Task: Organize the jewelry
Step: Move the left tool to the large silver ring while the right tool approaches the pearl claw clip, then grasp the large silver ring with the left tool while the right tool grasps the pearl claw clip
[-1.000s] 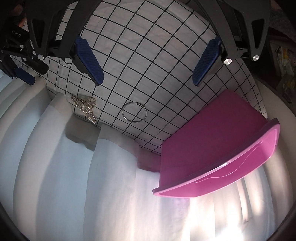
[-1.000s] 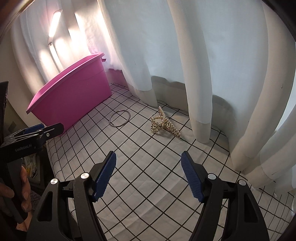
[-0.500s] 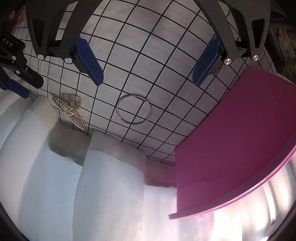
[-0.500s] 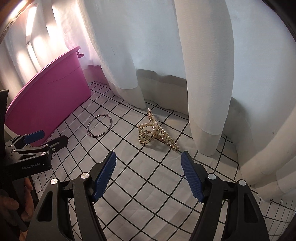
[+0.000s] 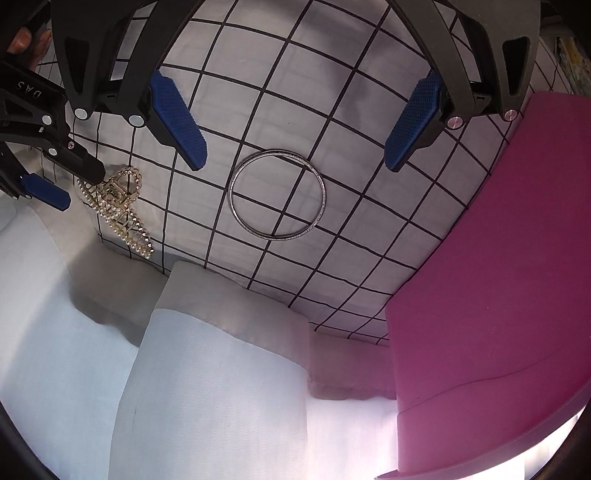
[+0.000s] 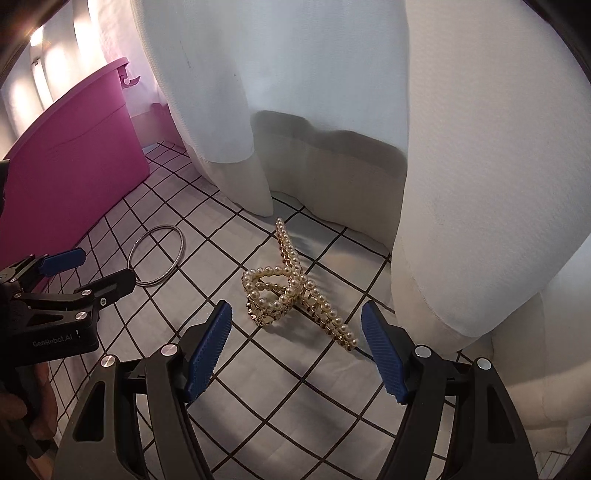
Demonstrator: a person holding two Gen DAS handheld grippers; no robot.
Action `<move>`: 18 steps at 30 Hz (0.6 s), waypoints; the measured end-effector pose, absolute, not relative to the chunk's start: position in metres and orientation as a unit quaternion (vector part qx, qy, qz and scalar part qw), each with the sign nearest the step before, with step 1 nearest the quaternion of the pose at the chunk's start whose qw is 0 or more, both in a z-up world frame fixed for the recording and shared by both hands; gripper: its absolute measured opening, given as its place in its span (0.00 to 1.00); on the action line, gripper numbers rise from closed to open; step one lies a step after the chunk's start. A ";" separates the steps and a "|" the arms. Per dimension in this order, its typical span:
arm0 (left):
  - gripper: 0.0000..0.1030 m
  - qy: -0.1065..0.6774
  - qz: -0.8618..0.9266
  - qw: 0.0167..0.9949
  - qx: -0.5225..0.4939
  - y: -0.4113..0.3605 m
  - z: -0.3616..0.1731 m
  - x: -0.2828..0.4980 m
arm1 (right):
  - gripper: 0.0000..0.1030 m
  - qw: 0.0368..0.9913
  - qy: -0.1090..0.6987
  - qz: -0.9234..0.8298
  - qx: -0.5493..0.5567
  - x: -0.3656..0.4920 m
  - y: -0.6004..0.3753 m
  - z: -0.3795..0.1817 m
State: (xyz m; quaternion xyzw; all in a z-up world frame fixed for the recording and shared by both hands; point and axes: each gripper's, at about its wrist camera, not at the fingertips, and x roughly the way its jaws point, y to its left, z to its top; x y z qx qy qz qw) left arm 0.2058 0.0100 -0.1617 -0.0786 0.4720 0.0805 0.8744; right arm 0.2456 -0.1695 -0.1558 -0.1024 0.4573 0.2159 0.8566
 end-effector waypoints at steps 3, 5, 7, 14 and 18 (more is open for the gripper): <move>0.92 0.474 0.074 0.874 -0.082 0.011 -0.165 0.215 | 0.67 0.856 0.457 0.222 -0.098 0.249 -0.167 -0.159; 0.92 0.475 0.072 0.873 -0.082 0.012 -0.168 0.221 | 0.67 0.858 0.453 0.221 -0.100 0.250 -0.165 -0.161; 0.92 0.477 0.069 0.873 -0.081 0.012 -0.170 0.225 | 0.67 0.857 0.455 0.221 -0.101 0.253 -0.162 -0.164; 0.92 0.490 0.069 0.866 -0.072 0.009 -0.183 0.239 | 0.67 0.857 0.456 0.218 -0.105 0.261 -0.158 -0.170; 0.92 0.499 0.075 0.859 -0.081 0.014 -0.191 0.247 | 0.67 0.855 0.459 0.219 -0.102 0.265 -0.158 -0.174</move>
